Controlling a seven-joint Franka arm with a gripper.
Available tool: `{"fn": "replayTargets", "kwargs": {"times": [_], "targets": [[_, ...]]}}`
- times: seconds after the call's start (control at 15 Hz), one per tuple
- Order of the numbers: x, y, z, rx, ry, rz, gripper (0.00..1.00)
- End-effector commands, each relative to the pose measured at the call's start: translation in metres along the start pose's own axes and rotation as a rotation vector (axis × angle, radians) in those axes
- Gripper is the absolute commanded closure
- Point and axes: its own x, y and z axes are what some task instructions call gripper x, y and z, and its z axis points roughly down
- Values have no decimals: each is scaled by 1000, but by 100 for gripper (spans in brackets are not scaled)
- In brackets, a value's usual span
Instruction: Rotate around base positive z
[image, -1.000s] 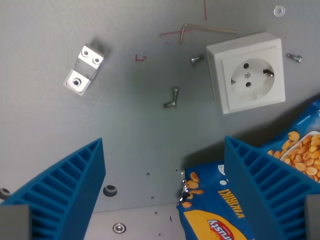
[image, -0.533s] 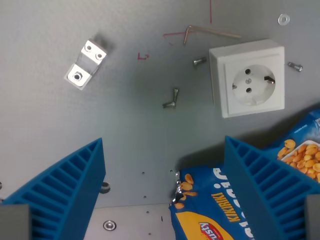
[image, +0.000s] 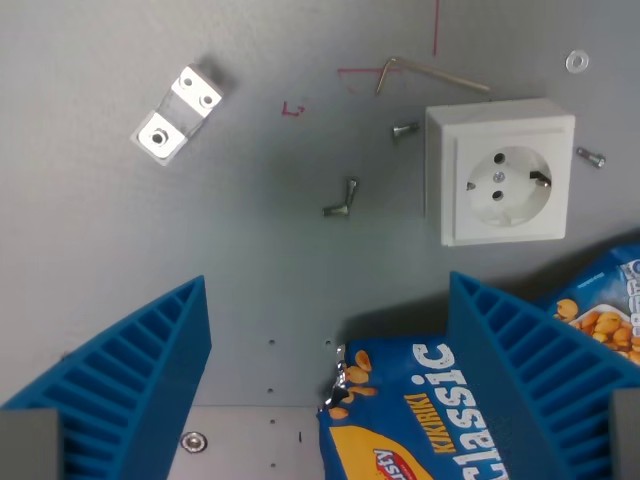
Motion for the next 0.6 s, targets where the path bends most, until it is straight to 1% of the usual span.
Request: {"fn": "replayTargets", "kwargs": {"times": [0.07,0.6], "targets": [[0,1,-2,-5,5,-164,0],[0,1,-2,-7,6,-271,0]]}}
